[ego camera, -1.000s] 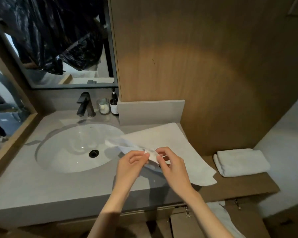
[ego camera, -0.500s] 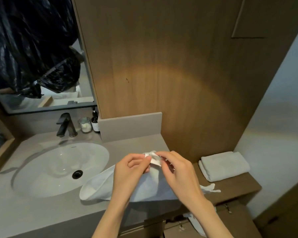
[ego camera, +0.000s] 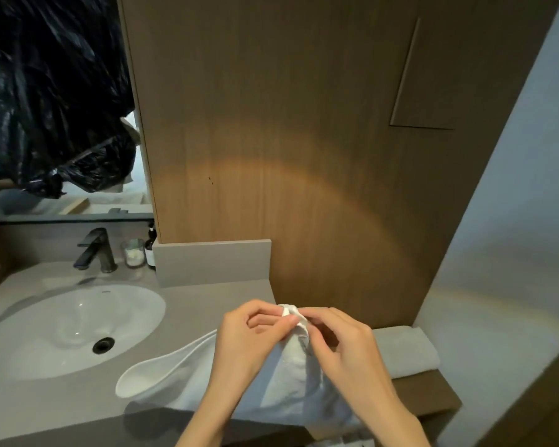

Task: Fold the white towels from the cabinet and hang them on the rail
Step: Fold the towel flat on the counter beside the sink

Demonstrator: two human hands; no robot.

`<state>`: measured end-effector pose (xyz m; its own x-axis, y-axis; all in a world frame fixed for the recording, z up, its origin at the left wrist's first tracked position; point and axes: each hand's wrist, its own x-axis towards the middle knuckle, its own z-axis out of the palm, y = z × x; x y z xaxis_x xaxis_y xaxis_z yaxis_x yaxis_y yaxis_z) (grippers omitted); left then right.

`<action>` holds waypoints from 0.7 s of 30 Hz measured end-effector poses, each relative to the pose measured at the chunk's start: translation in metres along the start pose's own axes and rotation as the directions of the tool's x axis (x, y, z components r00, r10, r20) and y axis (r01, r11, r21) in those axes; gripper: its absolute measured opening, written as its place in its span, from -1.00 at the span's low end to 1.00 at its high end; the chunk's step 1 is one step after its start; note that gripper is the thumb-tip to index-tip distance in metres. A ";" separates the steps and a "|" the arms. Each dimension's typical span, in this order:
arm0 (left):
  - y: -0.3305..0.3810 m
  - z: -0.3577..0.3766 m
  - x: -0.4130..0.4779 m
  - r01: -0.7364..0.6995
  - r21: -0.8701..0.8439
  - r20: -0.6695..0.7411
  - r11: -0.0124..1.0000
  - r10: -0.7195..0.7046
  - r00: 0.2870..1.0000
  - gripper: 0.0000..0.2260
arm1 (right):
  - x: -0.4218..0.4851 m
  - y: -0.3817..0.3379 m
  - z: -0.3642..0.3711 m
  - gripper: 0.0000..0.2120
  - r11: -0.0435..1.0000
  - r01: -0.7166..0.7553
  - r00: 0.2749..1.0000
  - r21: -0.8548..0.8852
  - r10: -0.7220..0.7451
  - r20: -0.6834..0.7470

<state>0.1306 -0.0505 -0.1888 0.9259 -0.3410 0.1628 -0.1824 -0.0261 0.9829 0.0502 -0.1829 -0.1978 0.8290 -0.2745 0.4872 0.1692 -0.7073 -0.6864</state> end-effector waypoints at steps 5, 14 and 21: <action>0.012 0.033 -0.020 -0.052 -0.002 -0.002 0.999 0.052 0.999 -0.88 | -0.014 0.012 -0.040 -0.76 0.999 0.006 0.999 -0.054 -0.004 0.047; 0.006 0.076 -0.038 -0.075 -0.010 0.236 0.997 0.075 0.969 -0.78 | -0.035 0.040 -0.095 -0.84 0.980 -0.145 0.989 0.135 0.147 -0.005; -0.059 0.089 -0.033 -0.266 0.401 0.473 0.877 0.050 0.879 -0.75 | -0.045 0.051 -0.133 -0.82 0.988 -0.058 0.998 0.142 0.061 -0.018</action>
<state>0.0812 -0.1217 -0.2601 0.6484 -0.7461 0.1512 -0.5387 -0.3094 0.7836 -0.0495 -0.2935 -0.1828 0.8278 -0.3289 0.4544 0.1953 -0.5905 -0.7831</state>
